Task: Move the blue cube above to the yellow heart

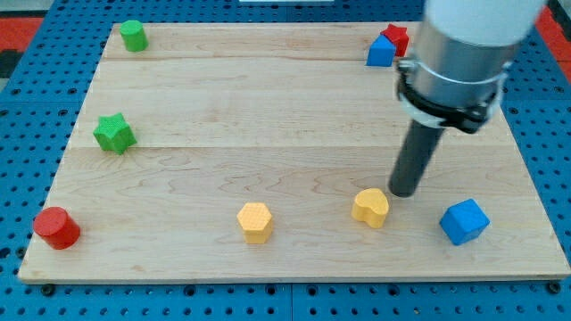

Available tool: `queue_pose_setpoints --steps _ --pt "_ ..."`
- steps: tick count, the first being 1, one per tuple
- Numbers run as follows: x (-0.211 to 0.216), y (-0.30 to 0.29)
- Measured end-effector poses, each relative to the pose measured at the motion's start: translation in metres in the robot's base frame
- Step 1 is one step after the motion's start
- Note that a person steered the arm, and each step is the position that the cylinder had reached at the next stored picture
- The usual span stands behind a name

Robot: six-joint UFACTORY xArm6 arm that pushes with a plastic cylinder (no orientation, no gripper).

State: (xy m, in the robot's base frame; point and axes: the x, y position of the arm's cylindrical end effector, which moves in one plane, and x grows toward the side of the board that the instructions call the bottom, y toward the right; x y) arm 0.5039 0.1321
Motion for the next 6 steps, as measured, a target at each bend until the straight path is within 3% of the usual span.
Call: queue_pose_setpoints --steps 1,2,3,4,5,6 --pt "-0.056 0.072" --pt "-0.047 0.153" --pt "0.054 0.171" --pt "0.114 0.126" --pt "0.053 0.091" --pt "0.045 0.043"
